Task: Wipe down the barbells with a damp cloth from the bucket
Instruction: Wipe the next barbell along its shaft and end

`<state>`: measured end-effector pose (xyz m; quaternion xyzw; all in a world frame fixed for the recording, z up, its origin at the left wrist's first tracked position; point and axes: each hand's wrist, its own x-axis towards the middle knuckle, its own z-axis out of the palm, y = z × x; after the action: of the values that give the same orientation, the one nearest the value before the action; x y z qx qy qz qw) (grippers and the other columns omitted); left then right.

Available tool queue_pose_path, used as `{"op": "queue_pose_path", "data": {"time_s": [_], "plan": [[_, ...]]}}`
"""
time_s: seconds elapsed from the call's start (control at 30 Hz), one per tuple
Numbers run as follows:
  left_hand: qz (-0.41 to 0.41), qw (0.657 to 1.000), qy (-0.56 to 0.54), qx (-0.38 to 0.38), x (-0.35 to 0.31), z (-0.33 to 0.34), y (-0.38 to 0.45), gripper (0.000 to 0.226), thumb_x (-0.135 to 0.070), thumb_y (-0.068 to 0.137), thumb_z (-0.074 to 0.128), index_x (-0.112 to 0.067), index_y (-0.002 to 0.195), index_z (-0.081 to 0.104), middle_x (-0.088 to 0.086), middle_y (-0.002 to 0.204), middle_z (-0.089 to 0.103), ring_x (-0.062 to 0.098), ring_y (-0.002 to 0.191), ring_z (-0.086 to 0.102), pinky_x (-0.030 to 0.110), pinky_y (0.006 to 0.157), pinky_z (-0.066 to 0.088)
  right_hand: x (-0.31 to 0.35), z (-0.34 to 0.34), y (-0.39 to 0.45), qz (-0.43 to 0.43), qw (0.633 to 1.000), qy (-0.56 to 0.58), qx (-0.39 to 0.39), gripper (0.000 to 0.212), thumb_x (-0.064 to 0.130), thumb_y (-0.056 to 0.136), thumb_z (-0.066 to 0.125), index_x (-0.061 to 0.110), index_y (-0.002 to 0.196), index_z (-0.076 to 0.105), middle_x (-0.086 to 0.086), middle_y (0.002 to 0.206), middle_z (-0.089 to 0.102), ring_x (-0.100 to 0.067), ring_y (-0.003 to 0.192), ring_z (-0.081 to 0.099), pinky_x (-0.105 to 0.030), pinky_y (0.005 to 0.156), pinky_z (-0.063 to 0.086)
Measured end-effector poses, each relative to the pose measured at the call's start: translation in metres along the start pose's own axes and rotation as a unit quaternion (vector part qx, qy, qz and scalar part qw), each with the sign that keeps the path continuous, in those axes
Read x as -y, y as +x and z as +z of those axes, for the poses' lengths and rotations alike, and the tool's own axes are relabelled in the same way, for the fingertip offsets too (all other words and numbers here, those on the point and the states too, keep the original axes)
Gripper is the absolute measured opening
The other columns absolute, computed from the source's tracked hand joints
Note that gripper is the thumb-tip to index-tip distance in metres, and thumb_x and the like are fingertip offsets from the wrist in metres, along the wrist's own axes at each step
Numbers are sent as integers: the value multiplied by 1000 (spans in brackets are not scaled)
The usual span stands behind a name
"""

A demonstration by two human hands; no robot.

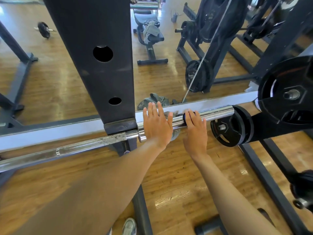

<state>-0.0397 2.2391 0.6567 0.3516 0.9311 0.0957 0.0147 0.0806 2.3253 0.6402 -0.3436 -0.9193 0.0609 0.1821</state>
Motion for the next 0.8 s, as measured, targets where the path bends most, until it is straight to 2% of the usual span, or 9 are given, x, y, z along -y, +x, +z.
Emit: {"op": "queue_pose_path", "data": {"time_s": [0.13, 0.27, 0.37, 0.4, 0.43, 0.53, 0.57, 0.7, 0.8], "plan": [[5, 1000, -8, 2, -7, 0, -17, 71, -49, 107, 0, -4, 162, 5, 16, 170, 4, 28, 158, -3, 43, 129, 4, 12, 5, -9, -100, 995, 5, 25, 85, -9, 82, 63, 16, 158, 33, 0, 165, 29, -19, 156, 14, -46, 127, 7], [19, 1000, -7, 2, -4, 1, -25, 76, -49, 104, -8, 0, 161, 2, 17, 170, -2, 27, 158, -6, 42, 129, 3, 11, 1, 5, 8, 1000, -17, 6, 79, -8, 83, 65, 13, 154, 39, -4, 160, 38, -24, 153, 23, -52, 125, 18], [10, 996, -66, 51, -7, -4, -24, 73, -48, 105, -6, -2, 161, 1, 14, 171, -2, 24, 158, -7, 39, 128, -3, 19, 9, 3, -104, 994, -4, 26, 64, 11, 91, 69, 15, 151, 46, -1, 154, 47, -22, 149, 32, -48, 125, 21], [-1, 994, -88, 64, -8, -8, -18, 71, -47, 106, -2, -2, 162, 1, 12, 171, -1, 22, 158, -6, 38, 128, -4, 16, 8, 3, -131, 991, -11, 27, 65, 11, 89, 69, 17, 150, 47, 1, 153, 48, -20, 148, 35, -48, 125, 20], [-6, 993, -100, 65, -7, -12, -11, 70, -47, 107, 0, -3, 162, 3, 11, 171, 0, 21, 158, -5, 38, 128, -4, 11, 4, 5, -123, 992, -20, 24, 69, 6, 86, 70, 19, 149, 47, 3, 152, 48, -19, 147, 37, -49, 125, 19], [17, 997, -47, 56, 0, -15, 13, 72, -49, 106, 0, -4, 162, 6, 11, 171, 5, 22, 158, -3, 40, 128, 1, 6, -2, 12, 0, 999, -32, 7, 81, -11, 75, 67, 16, 149, 47, -1, 151, 48, -22, 146, 36, -54, 124, 20], [18, 997, -29, 69, 2, -14, 16, 74, -51, 106, -1, -4, 162, 8, 12, 171, 6, 23, 158, -2, 41, 128, 2, 11, 0, 11, 7, 1000, -25, 7, 80, -12, 77, 65, 14, 150, 46, -2, 153, 47, -23, 148, 33, -54, 124, 19], [31, 997, -7, 64, 1, -8, 9, 86, -55, 99, -10, -3, 160, 20, 16, 168, 18, 26, 158, 7, 43, 128, 6, 12, 3, 0, -91, 995, -26, 20, 80, -5, 80, 61, 18, 154, 41, 1, 159, 40, -20, 152, 26, -51, 126, 15], [26, 999, -23, 5, -2, -1, -4, 84, -51, 102, -13, -2, 159, 24, 17, 167, 22, 27, 157, 12, 43, 129, 7, 3, -2, 3, -1, 999, -38, -5, 80, -10, 80, 61, 16, 154, 40, -1, 159, 39, -21, 153, 24, -54, 125, 17]]}}
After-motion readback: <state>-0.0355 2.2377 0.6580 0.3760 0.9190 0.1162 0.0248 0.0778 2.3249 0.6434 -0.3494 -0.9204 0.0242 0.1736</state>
